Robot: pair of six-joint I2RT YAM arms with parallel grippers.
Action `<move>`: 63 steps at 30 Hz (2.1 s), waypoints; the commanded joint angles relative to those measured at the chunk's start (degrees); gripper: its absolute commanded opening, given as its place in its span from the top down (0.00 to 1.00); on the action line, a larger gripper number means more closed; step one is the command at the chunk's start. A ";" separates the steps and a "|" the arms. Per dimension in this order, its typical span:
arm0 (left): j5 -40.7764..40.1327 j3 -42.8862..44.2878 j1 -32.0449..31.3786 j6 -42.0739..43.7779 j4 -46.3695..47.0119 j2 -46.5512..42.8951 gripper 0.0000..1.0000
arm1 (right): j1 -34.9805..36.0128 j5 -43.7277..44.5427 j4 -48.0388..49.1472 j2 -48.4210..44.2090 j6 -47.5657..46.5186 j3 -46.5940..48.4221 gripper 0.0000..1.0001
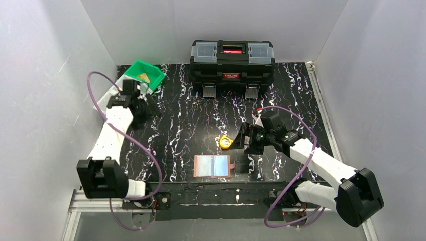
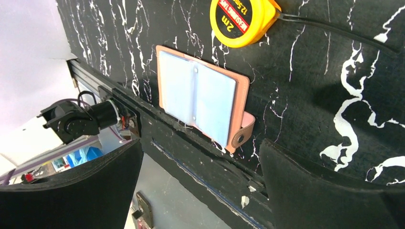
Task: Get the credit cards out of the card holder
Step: Remove the credit card from the card holder.
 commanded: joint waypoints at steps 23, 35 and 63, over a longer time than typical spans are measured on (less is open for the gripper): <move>21.09 -33.72 -20.61 -4.78 9.09 -24.88 0.19 | 27.12 21.19 -8.72 33.10 13.04 25.07 0.25; 21.82 -35.90 -20.70 -6.63 10.71 -24.80 0.19 | 29.43 22.29 -14.35 40.38 9.54 31.02 0.29; 21.82 -36.19 -27.10 -15.32 18.20 -13.89 0.37 | 27.78 19.44 -6.91 40.24 2.89 19.29 0.84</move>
